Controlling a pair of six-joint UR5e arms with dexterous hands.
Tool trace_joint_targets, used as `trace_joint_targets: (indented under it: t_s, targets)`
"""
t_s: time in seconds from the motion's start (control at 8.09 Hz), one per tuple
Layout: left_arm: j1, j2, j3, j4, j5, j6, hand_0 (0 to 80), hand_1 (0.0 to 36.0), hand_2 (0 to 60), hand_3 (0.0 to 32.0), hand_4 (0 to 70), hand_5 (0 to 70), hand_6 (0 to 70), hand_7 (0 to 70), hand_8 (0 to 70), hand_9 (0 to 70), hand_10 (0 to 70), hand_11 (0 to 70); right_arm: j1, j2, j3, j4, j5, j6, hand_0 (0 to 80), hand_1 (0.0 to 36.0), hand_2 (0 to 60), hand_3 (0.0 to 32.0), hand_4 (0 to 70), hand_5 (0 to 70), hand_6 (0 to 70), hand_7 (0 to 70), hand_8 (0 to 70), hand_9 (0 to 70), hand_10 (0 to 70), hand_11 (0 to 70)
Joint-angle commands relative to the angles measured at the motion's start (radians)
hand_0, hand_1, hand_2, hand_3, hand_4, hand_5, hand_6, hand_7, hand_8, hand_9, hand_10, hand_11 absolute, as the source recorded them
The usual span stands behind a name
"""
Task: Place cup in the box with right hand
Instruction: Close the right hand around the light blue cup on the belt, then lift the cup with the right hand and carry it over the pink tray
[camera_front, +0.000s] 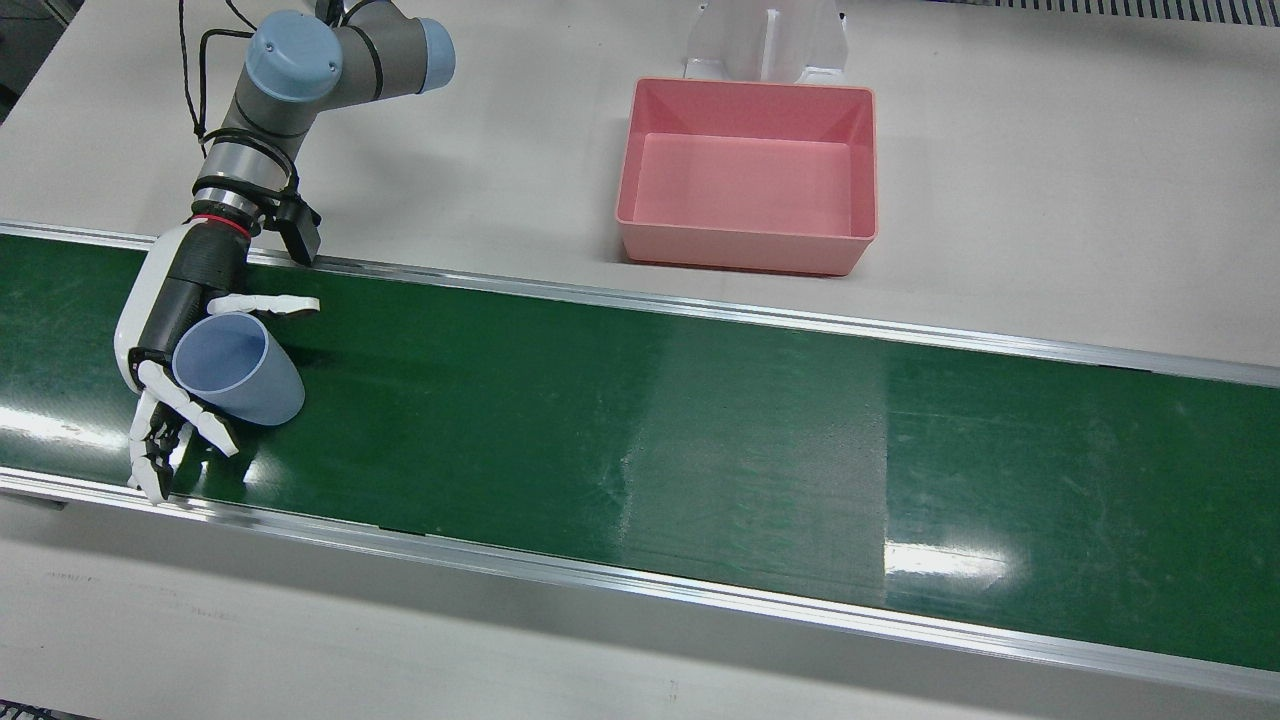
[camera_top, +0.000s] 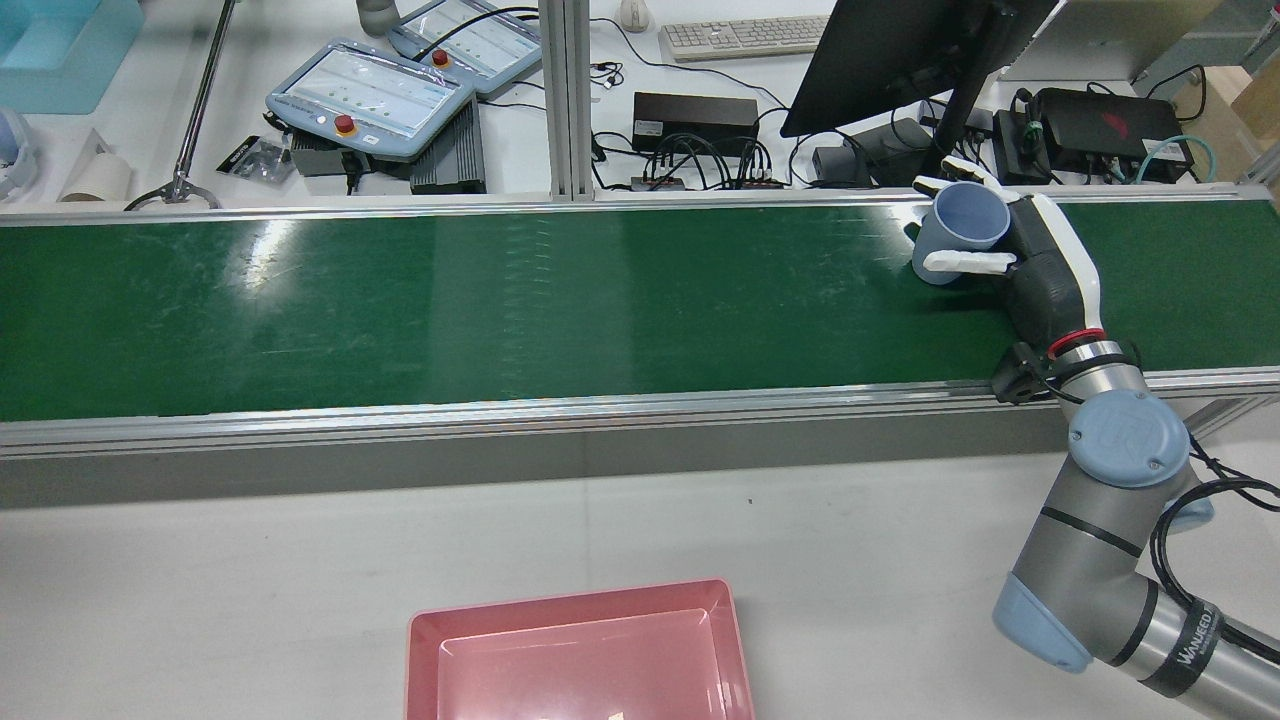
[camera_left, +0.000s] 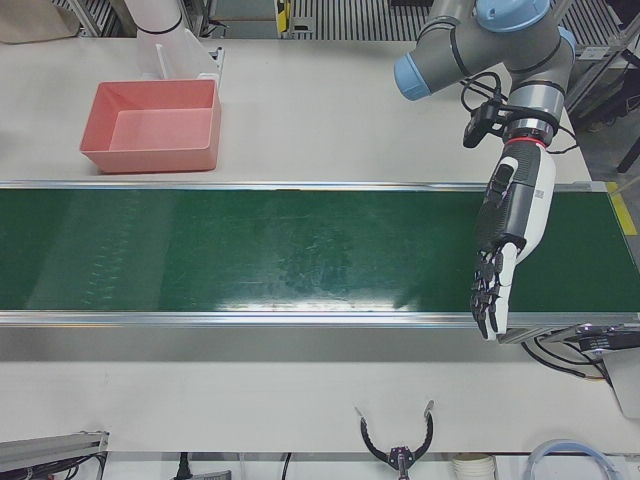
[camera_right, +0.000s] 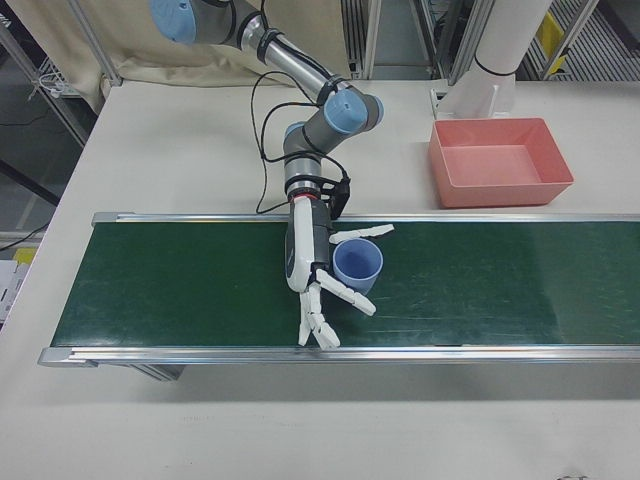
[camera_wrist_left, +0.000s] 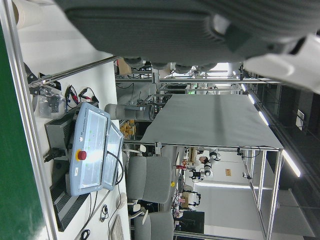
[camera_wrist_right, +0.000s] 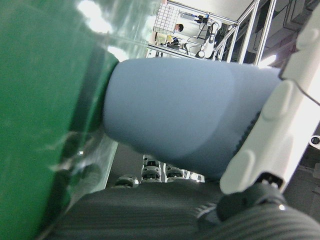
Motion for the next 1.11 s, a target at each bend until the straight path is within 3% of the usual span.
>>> trace_joint_targets:
  t_s: [0.0, 0.12, 0.25, 0.37, 0.49, 0.74, 0.99]
  targets:
    - [0.0, 0.0, 0.0, 0.0, 0.0, 0.0, 0.0, 0.0, 0.0, 0.0, 0.0, 0.0, 0.0, 0.0, 0.0, 0.0, 0.0, 0.0, 0.016, -0.008, -0.004, -0.011, 0.004, 0.0, 49.9, 10.8, 3.8, 0.0, 31.8, 4.7, 9.6, 41.4, 13.0, 25.9, 4.5, 7.6]
    - [0.0, 0.0, 0.0, 0.0, 0.0, 0.0, 0.0, 0.0, 0.0, 0.0, 0.0, 0.0, 0.0, 0.0, 0.0, 0.0, 0.0, 0.0, 0.032, -0.012, 0.004, -0.025, 0.003, 0.0, 60.0, 19.6, 15.2, 0.0, 57.1, 10.2, 23.0, 70.0, 36.2, 60.6, 24.0, 36.0]
    - [0.0, 0.0, 0.0, 0.0, 0.0, 0.0, 0.0, 0.0, 0.0, 0.0, 0.0, 0.0, 0.0, 0.0, 0.0, 0.0, 0.0, 0.0, 0.059, -0.013, 0.016, -0.026, 0.003, 0.0, 80.0, 36.0, 60.0, 0.0, 70.0, 21.8, 36.6, 70.0, 59.5, 70.0, 51.8, 70.0]
    - [0.0, 0.0, 0.0, 0.0, 0.0, 0.0, 0.0, 0.0, 0.0, 0.0, 0.0, 0.0, 0.0, 0.0, 0.0, 0.0, 0.0, 0.0, 0.076, -0.018, 0.057, -0.028, 0.003, -0.003, 80.0, 36.0, 60.0, 0.0, 70.0, 23.7, 39.3, 70.0, 65.7, 70.0, 63.1, 70.0]
    - [0.0, 0.0, 0.0, 0.0, 0.0, 0.0, 0.0, 0.0, 0.0, 0.0, 0.0, 0.0, 0.0, 0.0, 0.0, 0.0, 0.0, 0.0, 0.076, -0.031, 0.118, -0.035, 0.003, -0.014, 80.0, 36.0, 60.0, 0.0, 70.0, 24.3, 39.1, 70.0, 66.2, 70.0, 65.9, 70.0]
    - [0.0, 0.0, 0.0, 0.0, 0.0, 0.0, 0.0, 0.0, 0.0, 0.0, 0.0, 0.0, 0.0, 0.0, 0.0, 0.0, 0.0, 0.0, 0.029, -0.024, 0.233, -0.043, 0.001, -0.061, 80.0, 36.0, 60.0, 0.0, 70.0, 24.8, 36.6, 70.0, 63.6, 70.0, 63.4, 70.0]
    - [0.0, 0.0, 0.0, 0.0, 0.0, 0.0, 0.0, 0.0, 0.0, 0.0, 0.0, 0.0, 0.0, 0.0, 0.0, 0.0, 0.0, 0.0, -0.118, -0.021, 0.44, -0.042, 0.0, -0.22, 80.0, 36.0, 60.0, 0.0, 70.0, 24.6, 35.8, 70.0, 63.0, 70.0, 61.3, 70.0]
